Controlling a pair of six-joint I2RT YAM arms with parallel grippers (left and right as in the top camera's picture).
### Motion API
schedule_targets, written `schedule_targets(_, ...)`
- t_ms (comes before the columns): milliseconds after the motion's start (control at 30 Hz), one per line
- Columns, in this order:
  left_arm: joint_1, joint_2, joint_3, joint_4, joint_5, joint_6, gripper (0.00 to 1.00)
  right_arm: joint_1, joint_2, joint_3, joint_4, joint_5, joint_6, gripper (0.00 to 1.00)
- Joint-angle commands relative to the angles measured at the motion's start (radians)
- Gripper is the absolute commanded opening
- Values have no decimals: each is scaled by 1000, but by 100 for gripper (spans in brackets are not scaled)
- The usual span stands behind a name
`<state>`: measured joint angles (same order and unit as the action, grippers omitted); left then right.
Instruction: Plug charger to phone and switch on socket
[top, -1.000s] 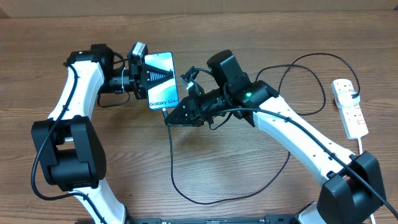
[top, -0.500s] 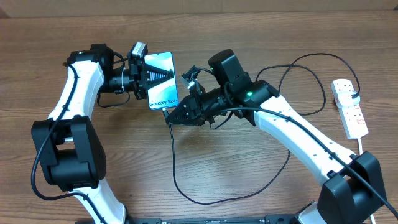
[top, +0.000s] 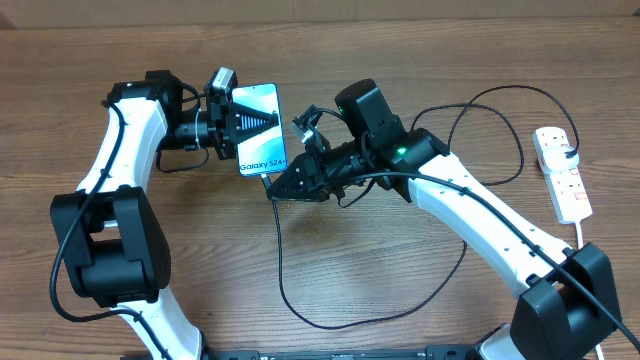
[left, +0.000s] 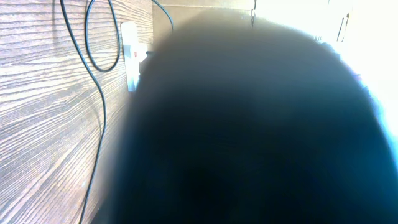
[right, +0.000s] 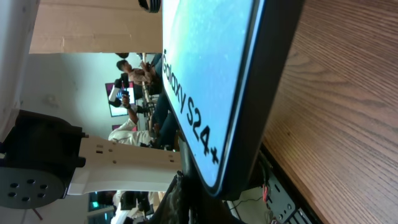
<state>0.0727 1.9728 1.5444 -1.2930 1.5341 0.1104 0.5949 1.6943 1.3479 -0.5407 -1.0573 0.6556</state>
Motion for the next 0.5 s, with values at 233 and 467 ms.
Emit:
schedule_targets(233, -4, -45, 13, -7, 45, -2, 4, -26, -2, -6, 21, 149, 27, 4)
schedule_targets(467, -4, -45, 13, -7, 29, -2, 4, -22, -2, -6, 56, 153, 55, 4)
